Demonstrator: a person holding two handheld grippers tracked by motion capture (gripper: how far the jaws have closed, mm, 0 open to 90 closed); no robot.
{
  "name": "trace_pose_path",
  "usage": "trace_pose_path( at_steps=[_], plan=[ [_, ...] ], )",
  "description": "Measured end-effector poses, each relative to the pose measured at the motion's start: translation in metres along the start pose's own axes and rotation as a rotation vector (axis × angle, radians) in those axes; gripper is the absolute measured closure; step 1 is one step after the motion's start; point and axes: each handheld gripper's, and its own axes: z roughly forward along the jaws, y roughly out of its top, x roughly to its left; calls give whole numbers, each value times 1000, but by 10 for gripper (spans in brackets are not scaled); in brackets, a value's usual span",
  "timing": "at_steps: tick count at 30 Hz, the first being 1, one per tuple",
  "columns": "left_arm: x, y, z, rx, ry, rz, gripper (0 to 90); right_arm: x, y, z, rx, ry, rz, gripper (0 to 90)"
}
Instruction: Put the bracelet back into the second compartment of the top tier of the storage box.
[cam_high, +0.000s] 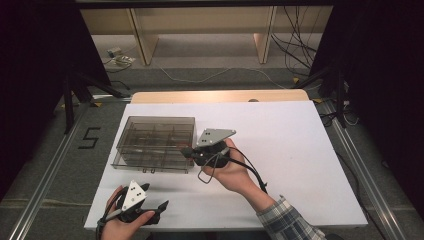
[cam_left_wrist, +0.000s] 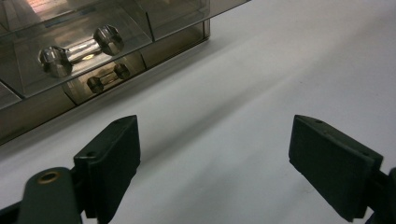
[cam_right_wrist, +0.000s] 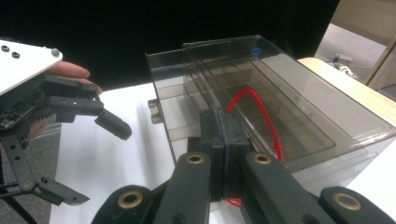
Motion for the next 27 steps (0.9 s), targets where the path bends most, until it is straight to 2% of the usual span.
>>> trace_pose_path(
  at_steps=[13,27],
  plan=[
    [0,0,0,0,-1,1,165,1,8,12,-7,11,0,900],
    [0,0,1,0,-3,3,166,9,17,32,4,37,-4,900]
  ],
)
